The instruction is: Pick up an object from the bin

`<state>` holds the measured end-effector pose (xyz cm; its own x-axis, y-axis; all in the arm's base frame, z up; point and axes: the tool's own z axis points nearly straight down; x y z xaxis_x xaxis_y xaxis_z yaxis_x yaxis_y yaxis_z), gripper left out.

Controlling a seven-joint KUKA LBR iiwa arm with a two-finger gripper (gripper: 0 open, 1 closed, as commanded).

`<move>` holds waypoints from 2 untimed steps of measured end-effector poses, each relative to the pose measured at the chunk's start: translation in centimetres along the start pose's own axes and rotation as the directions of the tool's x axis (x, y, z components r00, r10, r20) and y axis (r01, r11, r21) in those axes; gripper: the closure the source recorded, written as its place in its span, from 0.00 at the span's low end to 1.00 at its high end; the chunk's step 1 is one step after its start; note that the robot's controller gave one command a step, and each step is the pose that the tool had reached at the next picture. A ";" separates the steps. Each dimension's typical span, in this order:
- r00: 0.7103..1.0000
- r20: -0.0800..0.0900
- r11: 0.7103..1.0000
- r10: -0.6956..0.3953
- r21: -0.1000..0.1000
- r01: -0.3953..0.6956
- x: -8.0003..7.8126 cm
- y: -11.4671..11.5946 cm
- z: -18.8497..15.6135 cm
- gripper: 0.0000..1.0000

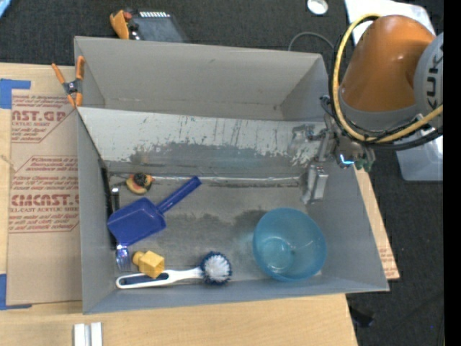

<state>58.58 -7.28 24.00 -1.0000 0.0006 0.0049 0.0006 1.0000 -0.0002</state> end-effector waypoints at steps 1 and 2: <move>1.000 0.008 1.000 -0.001 0.001 0.001 -0.1 0.0 -0.5 0.00; 0.997 0.011 0.997 0.079 -0.001 -0.079 2.1 -1.0 8.3 0.00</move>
Offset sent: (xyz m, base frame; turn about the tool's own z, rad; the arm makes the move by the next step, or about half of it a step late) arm -0.0454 -0.0226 -0.1700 0.1586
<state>56.41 -8.27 15.67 -0.9968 0.0793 -0.0058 0.0793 0.9969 0.0009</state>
